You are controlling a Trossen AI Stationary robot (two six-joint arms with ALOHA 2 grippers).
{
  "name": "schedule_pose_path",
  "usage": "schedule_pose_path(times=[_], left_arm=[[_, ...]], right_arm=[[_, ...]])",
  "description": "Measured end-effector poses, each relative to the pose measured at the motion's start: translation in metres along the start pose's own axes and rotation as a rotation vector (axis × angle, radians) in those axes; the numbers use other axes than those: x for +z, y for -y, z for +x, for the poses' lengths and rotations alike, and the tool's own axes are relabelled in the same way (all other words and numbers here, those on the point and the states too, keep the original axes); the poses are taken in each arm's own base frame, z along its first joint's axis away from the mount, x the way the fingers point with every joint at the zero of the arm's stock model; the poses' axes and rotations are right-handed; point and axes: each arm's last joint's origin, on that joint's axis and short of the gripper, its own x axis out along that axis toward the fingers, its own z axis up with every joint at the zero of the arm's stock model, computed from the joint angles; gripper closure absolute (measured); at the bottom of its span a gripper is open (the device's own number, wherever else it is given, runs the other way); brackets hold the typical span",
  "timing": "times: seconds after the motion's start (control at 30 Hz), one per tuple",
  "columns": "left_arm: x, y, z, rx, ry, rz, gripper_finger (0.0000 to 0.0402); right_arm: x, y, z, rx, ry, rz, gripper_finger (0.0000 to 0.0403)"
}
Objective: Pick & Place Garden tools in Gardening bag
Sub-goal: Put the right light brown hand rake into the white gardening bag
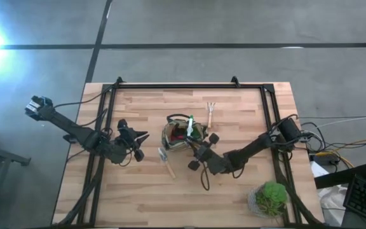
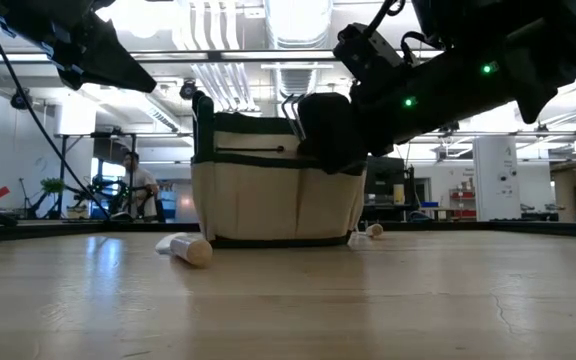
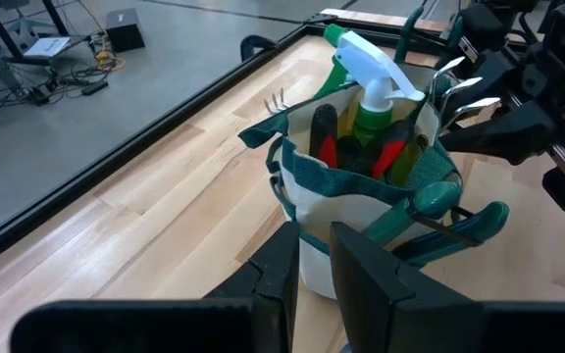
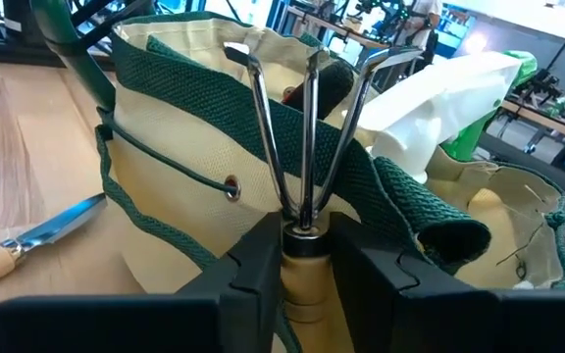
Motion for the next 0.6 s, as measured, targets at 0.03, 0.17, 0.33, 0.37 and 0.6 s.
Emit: schedule_pose_path(times=[0.03, 0.17, 0.33, 0.37, 0.6], left_arm=[[0.0, 0.0, 0.0, 0.0, 0.0, 0.0, 0.0337], [0.0, 0.0, 0.0, 0.0, 0.0, 0.0, 0.0337], [0.0, 0.0, 0.0, 0.0, 0.0, 0.0, 0.0337], [0.0, 0.0, 0.0, 0.0, 0.0, 0.0, 0.0337], [0.0, 0.0, 0.0, 0.001, -0.001, 0.001, 0.0337]], right_arm=[[0.0, 0.0, 0.0, 0.0, 0.0, 0.0, 0.0316], [0.0, 0.0, 0.0, -0.001, -0.001, -0.001, 0.0296], [0.0, 0.0, 0.0, -0.001, -0.001, 0.002, 0.0273], [0.0, 0.0, 0.0, -0.001, 0.0, 0.004, 0.0268], [0.015, -0.001, -0.014, 0.042, 0.024, 0.025, 0.0245]])
